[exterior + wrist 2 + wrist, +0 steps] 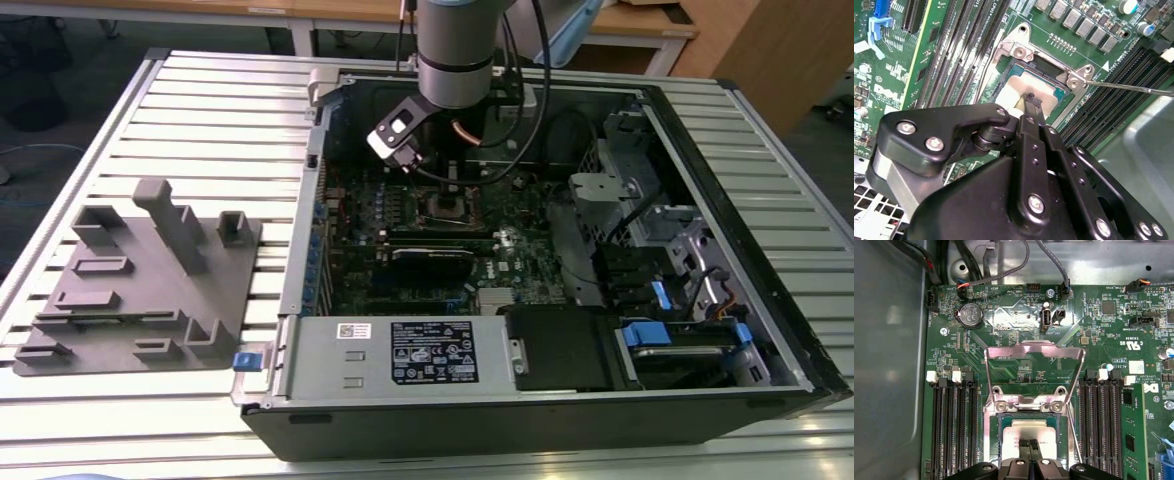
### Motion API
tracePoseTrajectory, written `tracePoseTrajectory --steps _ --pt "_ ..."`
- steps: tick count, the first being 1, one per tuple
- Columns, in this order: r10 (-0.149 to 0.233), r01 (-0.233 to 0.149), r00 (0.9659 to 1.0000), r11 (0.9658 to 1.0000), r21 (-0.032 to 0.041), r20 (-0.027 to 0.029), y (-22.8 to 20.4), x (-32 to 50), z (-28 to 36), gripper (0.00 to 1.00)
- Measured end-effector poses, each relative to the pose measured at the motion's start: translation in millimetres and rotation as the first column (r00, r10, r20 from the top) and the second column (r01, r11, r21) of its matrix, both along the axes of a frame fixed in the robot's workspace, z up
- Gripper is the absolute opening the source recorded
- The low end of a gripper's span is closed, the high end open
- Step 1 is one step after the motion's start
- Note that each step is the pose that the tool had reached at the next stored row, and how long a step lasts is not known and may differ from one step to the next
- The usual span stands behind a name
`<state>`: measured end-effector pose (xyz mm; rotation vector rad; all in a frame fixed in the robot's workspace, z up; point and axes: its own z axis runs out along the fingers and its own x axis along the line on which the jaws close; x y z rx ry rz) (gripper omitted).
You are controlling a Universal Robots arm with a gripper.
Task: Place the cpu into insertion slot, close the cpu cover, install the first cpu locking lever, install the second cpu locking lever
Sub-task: 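Place the cpu into insertion slot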
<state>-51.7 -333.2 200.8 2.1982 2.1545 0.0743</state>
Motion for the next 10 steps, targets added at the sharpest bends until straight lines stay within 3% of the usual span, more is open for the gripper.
tracePoseTrajectory --steps 10 --pt "0.000 0.000 1.0000 1.0000 0.0001 0.0001 0.0 0.0 -2.5 0.11"
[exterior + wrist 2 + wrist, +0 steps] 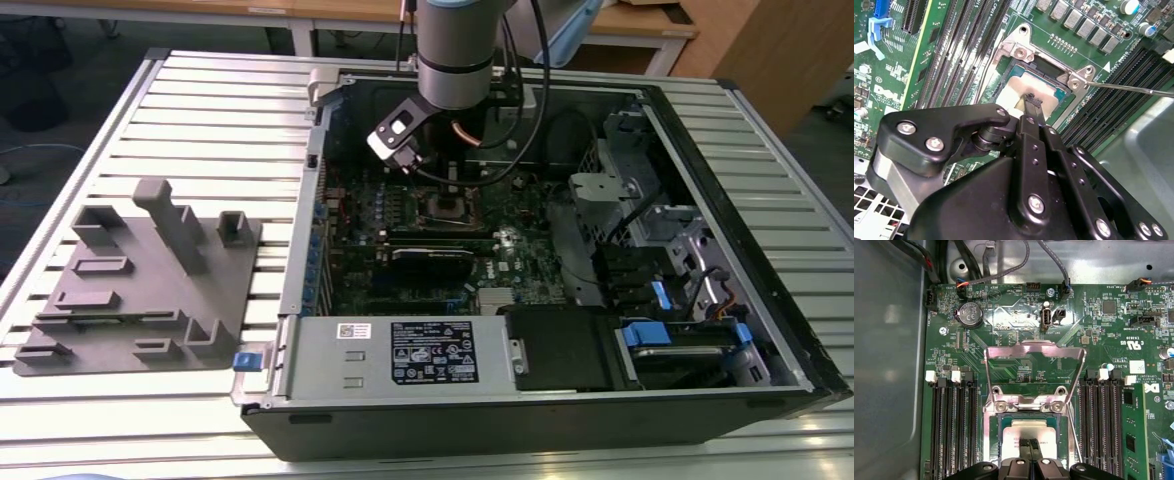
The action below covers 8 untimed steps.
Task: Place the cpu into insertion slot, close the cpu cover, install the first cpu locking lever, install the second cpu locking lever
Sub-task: 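Place the cpu into insertion slot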
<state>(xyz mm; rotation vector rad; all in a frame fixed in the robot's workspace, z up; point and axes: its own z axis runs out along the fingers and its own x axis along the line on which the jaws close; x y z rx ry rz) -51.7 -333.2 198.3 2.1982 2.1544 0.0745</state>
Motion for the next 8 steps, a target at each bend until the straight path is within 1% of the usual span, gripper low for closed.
tracePoseTrajectory --steps 8 --pt "0.000 0.000 1.0000 1.0000 -0.0001 -0.0001 0.0 0.0 -0.7 0.11"
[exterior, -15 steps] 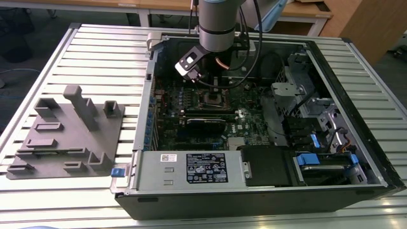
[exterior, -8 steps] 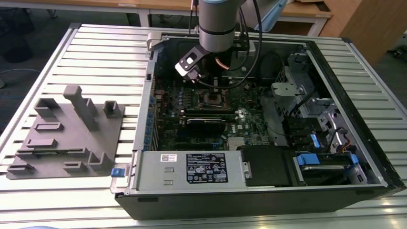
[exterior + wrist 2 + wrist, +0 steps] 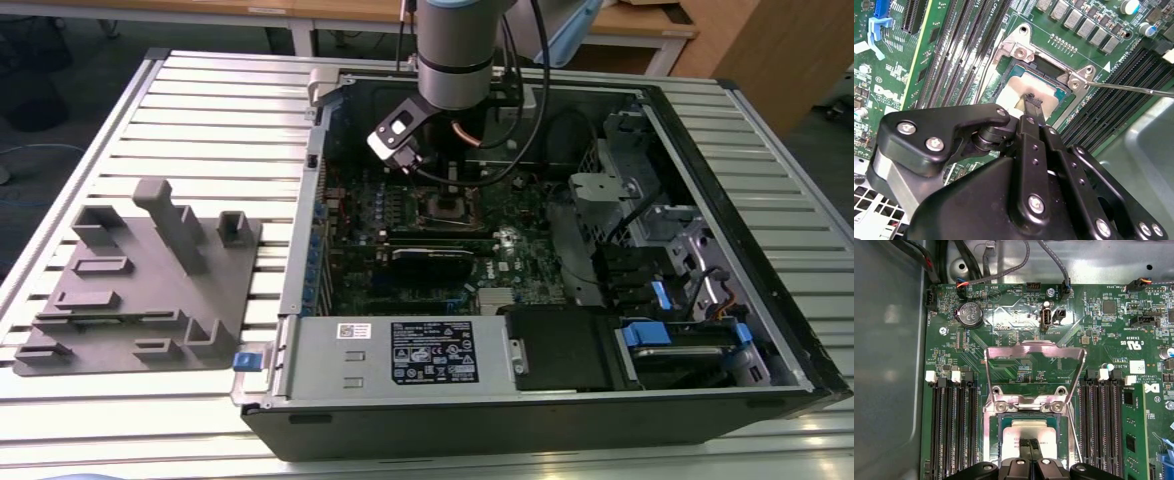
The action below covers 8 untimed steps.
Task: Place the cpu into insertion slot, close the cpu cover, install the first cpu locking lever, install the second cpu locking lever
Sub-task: 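Place the cpu into insertion slot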
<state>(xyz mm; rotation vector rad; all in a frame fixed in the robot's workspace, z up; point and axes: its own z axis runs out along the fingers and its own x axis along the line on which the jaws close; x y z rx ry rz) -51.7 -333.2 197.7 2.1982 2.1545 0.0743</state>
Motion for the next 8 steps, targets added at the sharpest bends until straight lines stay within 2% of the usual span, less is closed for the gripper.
tracePoseTrajectory --steps 8 --pt "0.000 0.000 1.0000 1.0000 0.0003 0.0003 0.0 0.0 0.1 0.11"
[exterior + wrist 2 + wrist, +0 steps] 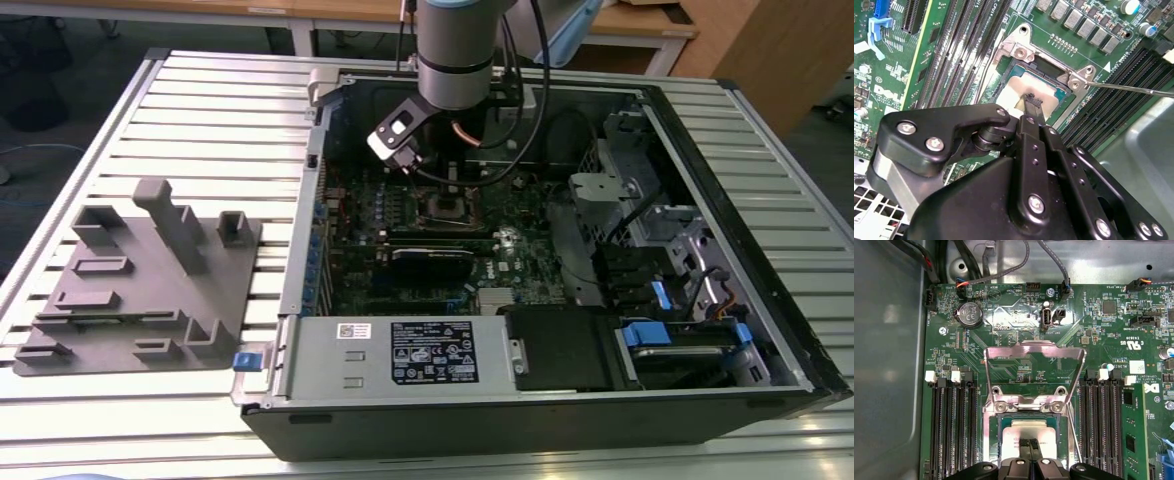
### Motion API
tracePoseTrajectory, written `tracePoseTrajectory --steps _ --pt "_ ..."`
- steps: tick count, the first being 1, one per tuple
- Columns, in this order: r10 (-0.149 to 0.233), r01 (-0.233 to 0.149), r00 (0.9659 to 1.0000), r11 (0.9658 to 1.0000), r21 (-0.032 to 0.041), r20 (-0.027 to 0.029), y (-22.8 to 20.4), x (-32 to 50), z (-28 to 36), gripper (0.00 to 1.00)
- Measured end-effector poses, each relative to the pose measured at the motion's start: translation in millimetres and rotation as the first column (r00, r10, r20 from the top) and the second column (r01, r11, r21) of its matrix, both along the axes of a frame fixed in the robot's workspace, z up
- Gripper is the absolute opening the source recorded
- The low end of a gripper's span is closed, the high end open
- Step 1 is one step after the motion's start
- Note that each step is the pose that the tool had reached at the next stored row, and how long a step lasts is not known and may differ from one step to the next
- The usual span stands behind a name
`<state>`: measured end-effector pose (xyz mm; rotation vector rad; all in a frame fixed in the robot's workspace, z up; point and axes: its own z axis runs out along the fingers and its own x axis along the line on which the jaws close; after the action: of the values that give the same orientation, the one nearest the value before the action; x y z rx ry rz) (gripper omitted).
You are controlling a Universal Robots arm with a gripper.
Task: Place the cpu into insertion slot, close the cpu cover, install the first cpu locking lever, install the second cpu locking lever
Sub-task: 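Place the cpu into insertion slot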
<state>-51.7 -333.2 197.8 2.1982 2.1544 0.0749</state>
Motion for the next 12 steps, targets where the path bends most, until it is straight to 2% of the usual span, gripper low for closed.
tracePoseTrajectory --steps 3,5,12 --pt "0.000 0.000 1.0000 1.0000 0.0022 0.0012 0.4 0.3 2.0 0.11" --pt "0.000 0.000 1.0000 1.0000 0.0001 0.0000 0.0 0.0 5.1 0.11" --pt "0.000 0.000 1.0000 1.0000 -0.0001 -0.0001 0.0 0.0 17.0 0.11"
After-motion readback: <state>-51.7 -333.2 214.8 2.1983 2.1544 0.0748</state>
